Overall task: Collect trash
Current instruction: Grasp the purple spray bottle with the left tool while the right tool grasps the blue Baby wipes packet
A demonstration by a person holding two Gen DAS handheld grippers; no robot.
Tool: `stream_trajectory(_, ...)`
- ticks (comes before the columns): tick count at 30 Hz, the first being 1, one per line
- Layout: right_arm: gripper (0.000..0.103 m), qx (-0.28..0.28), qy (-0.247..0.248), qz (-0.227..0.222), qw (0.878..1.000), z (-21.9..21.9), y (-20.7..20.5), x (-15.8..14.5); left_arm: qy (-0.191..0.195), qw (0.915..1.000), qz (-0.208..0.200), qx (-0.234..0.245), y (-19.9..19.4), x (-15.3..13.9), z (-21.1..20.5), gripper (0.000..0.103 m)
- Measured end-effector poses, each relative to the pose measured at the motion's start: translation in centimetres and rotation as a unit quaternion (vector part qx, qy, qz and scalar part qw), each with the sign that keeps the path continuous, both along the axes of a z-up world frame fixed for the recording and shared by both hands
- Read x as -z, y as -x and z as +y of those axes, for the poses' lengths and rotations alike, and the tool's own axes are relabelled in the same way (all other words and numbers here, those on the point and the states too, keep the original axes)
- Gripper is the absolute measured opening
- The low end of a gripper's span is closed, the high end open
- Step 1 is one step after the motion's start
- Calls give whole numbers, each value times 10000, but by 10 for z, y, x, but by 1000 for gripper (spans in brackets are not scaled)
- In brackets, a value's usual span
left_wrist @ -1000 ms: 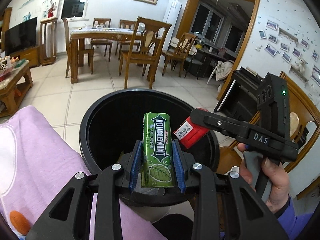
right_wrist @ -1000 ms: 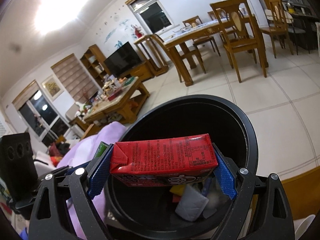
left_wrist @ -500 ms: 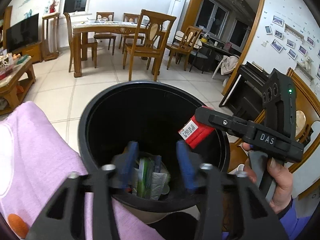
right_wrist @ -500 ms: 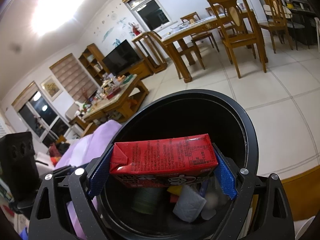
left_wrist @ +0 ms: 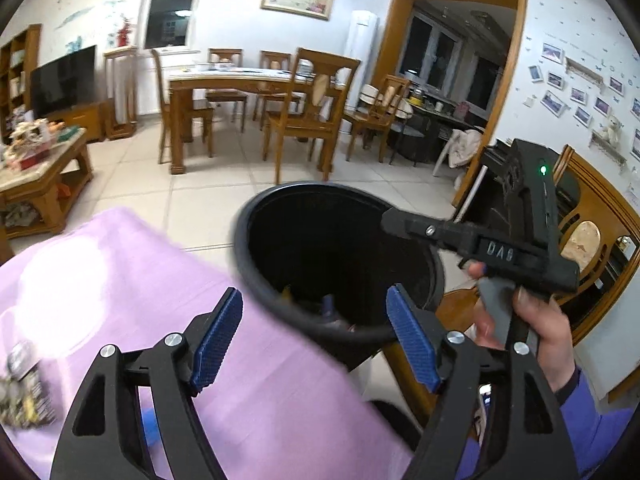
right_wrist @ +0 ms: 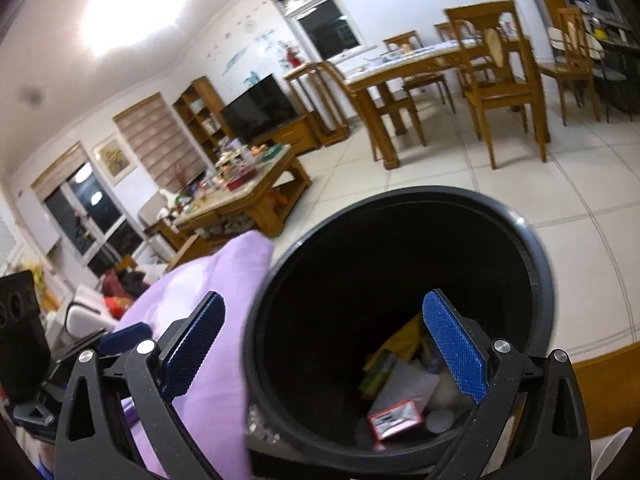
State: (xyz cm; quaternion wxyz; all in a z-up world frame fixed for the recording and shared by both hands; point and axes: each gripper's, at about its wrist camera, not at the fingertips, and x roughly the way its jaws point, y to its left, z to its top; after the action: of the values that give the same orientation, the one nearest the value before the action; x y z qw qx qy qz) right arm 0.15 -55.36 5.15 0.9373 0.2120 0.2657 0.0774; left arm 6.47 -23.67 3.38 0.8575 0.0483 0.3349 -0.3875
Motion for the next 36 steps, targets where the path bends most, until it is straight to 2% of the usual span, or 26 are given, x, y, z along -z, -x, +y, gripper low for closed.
stream_trajectory(5,98,-551,232,54,9982,63,-6,-5,-186,9981,120,-571,9,9,79,74)
stream_trajectory(10,98,-1387,586,282,9882,151,-19,-1,-543,9936,408,-900,10,31,135,74)
stream_trajectory(15,98,-1904,1006,551,9750,219,-31,8,-899,9905,617,-839,9,51,148,73)
stream_trajectory(20,98,-2167,1480,798,9616,267,-43,16,-1230,9888,627,-577,6,63,140,57)
stream_trajectory(23,98,-2254,1654,892,9560,276,-49,26,-1299,9889,554,-463,6,68,139,51)
stream_trajectory(26,95,-2260,1767,969,9530,278,-53,33,-1278,9895,465,-485,7,69,139,36)
stream_trajectory(27,83,-2247,1792,1003,9525,276,-56,35,-1224,9902,459,-492,5,70,142,33)
stream_trajectory(28,65,-2229,1805,1045,9523,277,-57,37,-1172,9908,460,-490,5,71,144,32)
stream_trajectory(36,63,-2213,1383,851,9616,263,-54,28,-921,9934,466,-506,6,70,153,29)
